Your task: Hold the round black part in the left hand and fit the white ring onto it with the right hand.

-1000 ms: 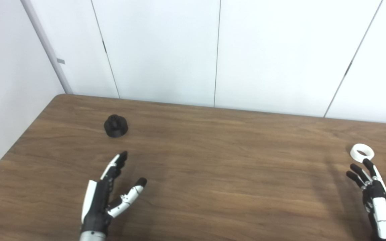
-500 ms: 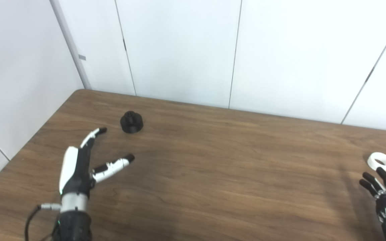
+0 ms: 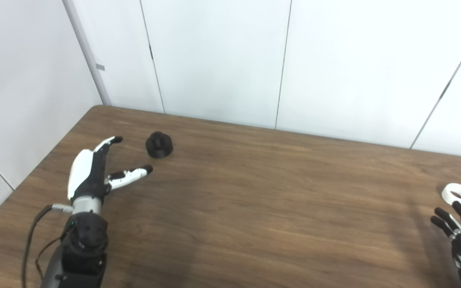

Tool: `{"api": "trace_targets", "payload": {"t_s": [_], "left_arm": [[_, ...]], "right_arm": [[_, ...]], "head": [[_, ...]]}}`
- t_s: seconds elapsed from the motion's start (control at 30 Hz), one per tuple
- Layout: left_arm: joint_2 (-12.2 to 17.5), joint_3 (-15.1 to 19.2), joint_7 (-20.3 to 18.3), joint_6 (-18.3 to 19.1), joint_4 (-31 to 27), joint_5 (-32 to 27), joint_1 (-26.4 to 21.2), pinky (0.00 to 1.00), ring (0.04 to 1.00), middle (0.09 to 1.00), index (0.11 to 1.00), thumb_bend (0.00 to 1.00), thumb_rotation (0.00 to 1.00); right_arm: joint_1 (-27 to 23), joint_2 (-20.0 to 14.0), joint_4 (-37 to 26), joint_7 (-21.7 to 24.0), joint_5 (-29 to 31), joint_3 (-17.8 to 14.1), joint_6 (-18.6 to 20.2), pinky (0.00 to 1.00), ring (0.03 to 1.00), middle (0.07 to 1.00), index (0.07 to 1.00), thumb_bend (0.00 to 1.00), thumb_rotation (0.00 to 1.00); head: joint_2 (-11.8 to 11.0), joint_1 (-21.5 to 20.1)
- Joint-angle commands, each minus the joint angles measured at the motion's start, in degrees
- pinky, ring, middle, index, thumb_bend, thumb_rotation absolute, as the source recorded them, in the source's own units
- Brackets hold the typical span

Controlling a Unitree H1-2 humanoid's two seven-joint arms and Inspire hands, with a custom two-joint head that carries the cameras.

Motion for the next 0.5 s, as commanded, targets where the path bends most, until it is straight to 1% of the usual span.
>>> {"api": "trace_targets", "payload": {"t_s": [0.0,0.13,0.23,0.3,0.4,0.47], "left_arm": [[2.31,-0.27,0.81,-0.54,1.39,1.65,-3.6,0.9,0.977,0.928,0.857,0.9,0.29],[3.34,-1.1,0.59,-0.16,5.97,3.1,-6.88,0.91,0.989,0.939,0.858,0.92,0.31],[4.36,-2.07,0.41,-0.16,9.98,3.69,-9.7,0.95,0.989,0.939,0.852,0.94,0.31],[5.33,-3.29,0.34,-0.45,12.67,4.24,-11.29,0.99,0.977,0.925,0.843,0.95,0.29],[6.99,-5.38,0.54,-1.79,16.9,4.93,-13.47,1.0,0.963,0.912,0.83,0.96,0.27],[8.02,-6.69,0.59,-2.05,19.63,5.28,-14.94,1.0,0.958,0.908,0.823,0.98,0.27]], "right_arm": [[3.64,1.74,4.59,-0.7,-0.68,0.74,-0.61,1.0,0.881,0.897,0.972,0.49,1.0],[3.78,1.94,4.21,-1.13,-1.84,0.76,-0.56,1.0,0.862,0.886,0.963,0.51,1.0],[3.73,2.12,4.39,-0.76,-1.18,0.61,-0.52,1.0,0.866,0.886,0.964,0.53,1.0],[3.78,2.19,4.2,-0.69,-1.15,0.66,-0.34,1.0,0.867,0.885,0.963,0.55,1.0],[3.7,2.22,4.53,-0.52,-0.94,0.7,-1.12,1.0,0.864,0.883,0.962,0.56,1.0],[3.67,2.21,4.71,-0.6,-1.11,0.72,-1.34,1.0,0.868,0.886,0.963,0.57,1.0]], "head": [[0.14,-0.03],[0.25,-0.31],[0.38,-0.45],[0.4,-0.51],[0.35,-0.64],[0.3,-0.68]]}}
